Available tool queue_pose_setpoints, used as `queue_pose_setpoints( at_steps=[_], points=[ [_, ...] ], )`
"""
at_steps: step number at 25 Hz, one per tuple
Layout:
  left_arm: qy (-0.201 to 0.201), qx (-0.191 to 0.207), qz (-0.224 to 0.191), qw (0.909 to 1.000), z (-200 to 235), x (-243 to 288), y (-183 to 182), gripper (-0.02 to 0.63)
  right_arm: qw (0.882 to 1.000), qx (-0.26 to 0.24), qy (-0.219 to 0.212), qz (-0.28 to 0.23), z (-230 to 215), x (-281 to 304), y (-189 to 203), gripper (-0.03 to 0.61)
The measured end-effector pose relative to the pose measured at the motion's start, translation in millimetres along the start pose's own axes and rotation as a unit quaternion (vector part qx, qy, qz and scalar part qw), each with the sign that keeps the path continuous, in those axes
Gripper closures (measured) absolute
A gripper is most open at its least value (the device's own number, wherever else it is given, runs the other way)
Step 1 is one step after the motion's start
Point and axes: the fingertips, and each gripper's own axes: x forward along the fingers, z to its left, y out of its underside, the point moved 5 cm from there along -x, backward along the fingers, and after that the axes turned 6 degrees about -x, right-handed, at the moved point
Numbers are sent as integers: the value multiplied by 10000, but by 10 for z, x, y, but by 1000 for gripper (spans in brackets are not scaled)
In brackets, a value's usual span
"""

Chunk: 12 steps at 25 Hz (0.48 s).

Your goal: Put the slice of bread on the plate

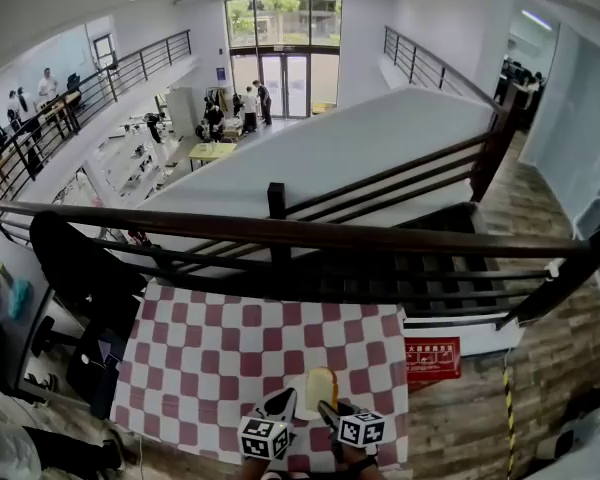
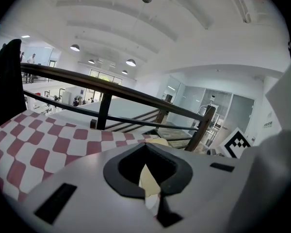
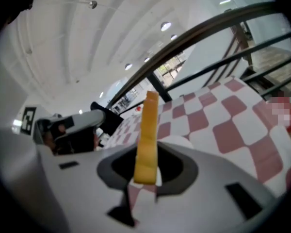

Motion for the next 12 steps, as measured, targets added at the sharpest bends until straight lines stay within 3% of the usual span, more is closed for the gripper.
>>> queue_pose_setpoints(
  at_steps=[8,12],
  points=[
    [-237,-170,221,9993,241,109,168,595,9962,543,-138,661,-215,557,235,482],
    [-271,-261,298,9988,295,129,213,595,9923,984,-217,720,-267,678,321,482]
  ],
)
